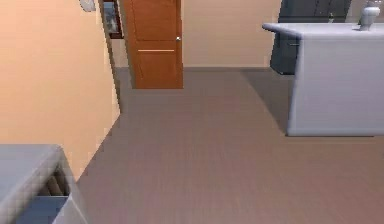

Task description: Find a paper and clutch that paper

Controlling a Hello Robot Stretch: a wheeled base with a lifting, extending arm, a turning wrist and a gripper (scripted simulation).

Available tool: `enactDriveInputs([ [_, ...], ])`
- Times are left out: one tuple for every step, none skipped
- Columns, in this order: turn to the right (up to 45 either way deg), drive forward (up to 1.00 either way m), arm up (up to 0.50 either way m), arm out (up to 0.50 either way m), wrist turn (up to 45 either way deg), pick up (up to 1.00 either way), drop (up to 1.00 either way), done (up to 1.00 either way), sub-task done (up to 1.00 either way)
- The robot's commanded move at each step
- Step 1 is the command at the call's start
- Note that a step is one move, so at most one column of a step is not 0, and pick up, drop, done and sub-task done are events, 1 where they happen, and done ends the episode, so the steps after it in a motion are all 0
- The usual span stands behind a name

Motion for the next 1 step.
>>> enactDriveInputs([
  [0.0,1.00,0.00,0.00,0.0,0.00,0.00,0.00,0.00],
])
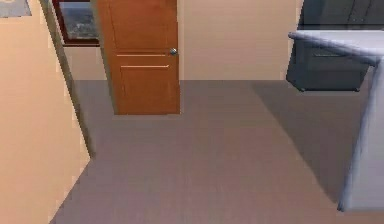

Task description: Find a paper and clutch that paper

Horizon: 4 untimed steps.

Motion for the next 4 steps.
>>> enactDriveInputs([
  [-15.0,0.00,0.00,0.00,0.0,0.00,0.00,0.00,0.00],
  [0.0,1.00,0.00,0.00,0.0,0.00,0.00,0.00,0.00],
  [0.0,0.90,0.00,0.00,0.0,0.00,0.00,0.00,0.00],
  [-42.0,0.00,0.00,0.00,0.0,0.00,0.00,0.00,0.00],
])
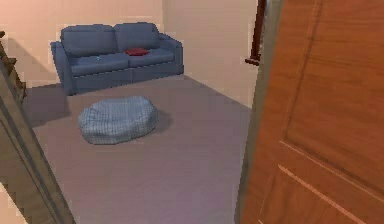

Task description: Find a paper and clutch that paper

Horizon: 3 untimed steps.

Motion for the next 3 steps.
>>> enactDriveInputs([
  [0.0,0.40,0.00,0.00,0.0,0.00,0.00,0.00,0.00],
  [-30.0,0.00,0.00,0.00,0.0,0.00,0.00,0.00,0.00],
  [0.0,0.50,0.00,0.00,0.0,0.00,0.00,0.00,0.00],
])
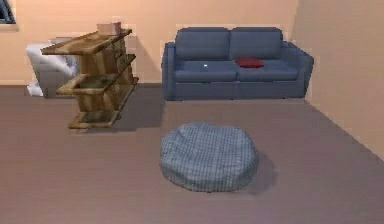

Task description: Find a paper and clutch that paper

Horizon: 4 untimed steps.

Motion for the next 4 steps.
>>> enactDriveInputs([
  [-45.0,0.00,0.00,0.00,0.0,0.00,0.00,0.00,0.00],
  [-9.0,0.00,0.00,0.00,0.0,0.00,0.00,0.00,0.00],
  [0.0,1.00,0.00,0.00,0.0,0.00,0.00,0.00,0.00],
  [0.0,1.00,0.00,0.00,0.0,0.00,0.00,0.00,0.00],
])
